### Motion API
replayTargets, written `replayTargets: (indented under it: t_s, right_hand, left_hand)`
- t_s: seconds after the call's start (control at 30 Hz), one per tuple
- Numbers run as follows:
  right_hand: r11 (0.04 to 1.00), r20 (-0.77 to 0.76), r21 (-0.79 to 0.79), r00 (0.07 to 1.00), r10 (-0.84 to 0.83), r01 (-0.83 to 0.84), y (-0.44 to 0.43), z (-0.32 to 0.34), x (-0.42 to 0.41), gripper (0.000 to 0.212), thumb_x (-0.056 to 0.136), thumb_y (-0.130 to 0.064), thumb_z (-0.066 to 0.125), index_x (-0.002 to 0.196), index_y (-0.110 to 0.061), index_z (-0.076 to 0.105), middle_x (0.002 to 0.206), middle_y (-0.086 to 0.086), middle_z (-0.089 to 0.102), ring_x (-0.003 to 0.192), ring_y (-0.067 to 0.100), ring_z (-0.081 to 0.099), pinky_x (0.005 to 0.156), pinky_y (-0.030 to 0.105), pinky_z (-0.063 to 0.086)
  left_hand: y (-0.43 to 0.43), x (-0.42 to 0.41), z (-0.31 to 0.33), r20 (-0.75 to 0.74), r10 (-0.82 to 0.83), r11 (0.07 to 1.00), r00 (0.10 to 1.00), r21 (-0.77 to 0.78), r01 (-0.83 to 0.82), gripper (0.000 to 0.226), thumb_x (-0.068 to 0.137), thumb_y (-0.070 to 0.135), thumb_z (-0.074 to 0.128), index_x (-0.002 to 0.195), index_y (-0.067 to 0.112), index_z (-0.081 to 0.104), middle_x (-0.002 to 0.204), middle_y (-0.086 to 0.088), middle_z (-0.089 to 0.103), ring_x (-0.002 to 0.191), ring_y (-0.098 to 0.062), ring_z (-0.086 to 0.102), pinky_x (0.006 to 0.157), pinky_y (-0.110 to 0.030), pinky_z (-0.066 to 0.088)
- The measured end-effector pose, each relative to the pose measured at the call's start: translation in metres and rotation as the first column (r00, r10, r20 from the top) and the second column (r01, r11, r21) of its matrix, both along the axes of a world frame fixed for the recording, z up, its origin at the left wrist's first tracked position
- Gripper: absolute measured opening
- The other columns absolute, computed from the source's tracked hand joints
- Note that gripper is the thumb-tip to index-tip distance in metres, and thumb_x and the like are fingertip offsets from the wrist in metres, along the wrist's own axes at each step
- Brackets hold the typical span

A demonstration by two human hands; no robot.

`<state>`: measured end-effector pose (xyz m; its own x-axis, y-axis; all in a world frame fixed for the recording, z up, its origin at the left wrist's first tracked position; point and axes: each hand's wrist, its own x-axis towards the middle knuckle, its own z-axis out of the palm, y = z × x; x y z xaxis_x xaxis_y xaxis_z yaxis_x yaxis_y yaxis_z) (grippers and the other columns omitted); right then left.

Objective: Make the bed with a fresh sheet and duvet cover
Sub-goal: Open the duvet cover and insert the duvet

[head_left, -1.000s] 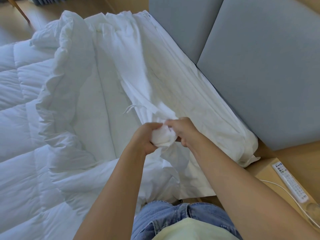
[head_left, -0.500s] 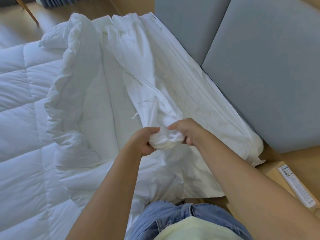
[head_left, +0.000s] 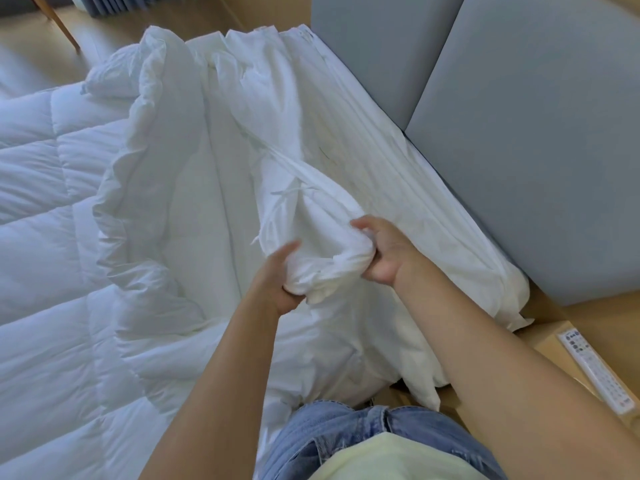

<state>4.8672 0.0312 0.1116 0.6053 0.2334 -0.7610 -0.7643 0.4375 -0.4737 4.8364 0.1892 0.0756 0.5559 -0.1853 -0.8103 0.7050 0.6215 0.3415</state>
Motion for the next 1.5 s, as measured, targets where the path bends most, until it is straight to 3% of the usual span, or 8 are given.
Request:
replayTargets:
  t_s: [0.2,0.37,0.5,0.7,0.9,1.07,1.3,1.5]
  right_hand:
    - [0.469,-0.107,-0.844,0.939,0.328,-0.26,0.007,-0.038,-0.014,0.034,0.09,-0.01,0.055,0.122,0.002,0.054,0.111,0.013,0.061,0.096,0.027,0.06,0.072,0.028,0.043]
    - [0.853,0.067,-0.485,0.981,-0.182,0.191,-0.003,-0.044,-0.007,0.023,0.093,-0.004,0.046,0.114,-0.001,0.054,0.101,0.011,0.06,0.086,0.023,0.057,0.074,0.024,0.049]
    - [0.932,-0.03,-0.096,0.935,-0.353,0.349,-0.002,-0.026,-0.008,0.022,0.093,-0.01,0.048,0.108,0.0,0.061,0.098,0.015,0.063,0.088,0.028,0.059,0.093,0.044,0.047]
    - [0.82,0.093,-0.568,0.983,0.156,-0.076,0.025,-0.019,-0.033,0.027,0.081,-0.006,0.064,0.107,-0.003,0.057,0.097,0.014,0.061,0.089,0.03,0.061,0.08,0.04,0.053]
    - [0.54,0.311,-0.817,0.634,0.708,-0.201,0.057,-0.013,-0.07,0.008,0.081,-0.004,0.045,0.088,-0.009,0.046,0.078,0.003,0.054,0.068,0.015,0.054,0.056,0.027,0.042]
    - [0.686,0.434,-0.713,0.678,0.593,-0.144,0.038,-0.02,-0.083,0.025,0.087,-0.007,0.056,0.111,-0.011,0.063,0.103,-0.003,0.064,0.095,0.006,0.059,0.084,0.018,0.047]
    - [0.416,0.237,-0.904,0.694,0.68,-0.099,-0.007,-0.036,-0.061,0.042,0.089,-0.012,0.056,0.131,-0.013,0.049,0.119,-0.002,0.045,0.112,0.012,0.043,0.095,0.022,0.035]
    - [0.414,0.431,-0.886,0.702,0.568,0.209,-0.015,-0.026,-0.052,0.041,0.095,-0.009,0.05,0.058,-0.015,0.034,0.059,-0.001,0.036,0.056,0.011,0.035,0.055,0.03,0.025]
  left_hand:
    - [-0.004,0.008,-0.008,0.094,-0.092,0.965,0.991,0.253,0.066,0.011,0.094,0.011,0.053,0.093,0.003,0.061,0.088,-0.012,0.064,0.078,-0.024,0.063,0.071,-0.035,0.051]
    - [0.002,-0.004,-0.023,0.087,0.287,0.958,0.954,-0.051,-0.283,0.026,0.096,0.016,0.048,0.115,0.003,0.058,0.104,-0.013,0.065,0.088,-0.028,0.065,0.074,-0.04,0.053]
    - [-0.008,-0.017,-0.014,0.001,-0.252,0.957,0.968,0.15,0.249,0.017,0.09,0.021,0.06,0.088,0.005,0.065,0.074,-0.008,0.07,0.061,-0.019,0.067,0.057,-0.026,0.055]
    - [0.001,-0.012,-0.019,-0.355,-0.525,0.102,0.774,0.876,0.471,0.056,0.088,0.021,0.057,0.135,0.004,0.032,0.125,-0.013,0.048,0.112,-0.03,0.052,0.084,-0.034,0.045]
    - [-0.019,-0.001,0.018,0.014,-0.346,0.878,0.938,0.358,0.319,0.065,0.075,0.066,0.06,0.109,0.009,0.057,0.105,-0.002,0.06,0.112,-0.016,0.055,0.104,-0.03,0.037]
    - [-0.004,0.002,0.011,-0.035,-0.291,0.916,0.956,0.28,0.289,0.019,0.082,0.01,0.054,0.065,0.004,0.053,0.05,-0.008,0.056,0.05,-0.023,0.058,0.059,-0.031,0.048]
    - [-0.002,0.016,0.043,0.205,-0.404,0.915,0.891,0.1,0.392,0.034,0.057,0.031,0.056,0.084,0.009,0.057,0.073,-0.008,0.053,0.065,-0.026,0.053,0.062,-0.03,0.042]
    - [0.003,0.013,0.049,0.227,-0.573,0.816,0.787,0.24,0.525,0.028,0.062,0.024,0.075,0.085,0.008,0.074,0.081,-0.01,0.069,0.072,-0.025,0.065,0.071,-0.033,0.05]
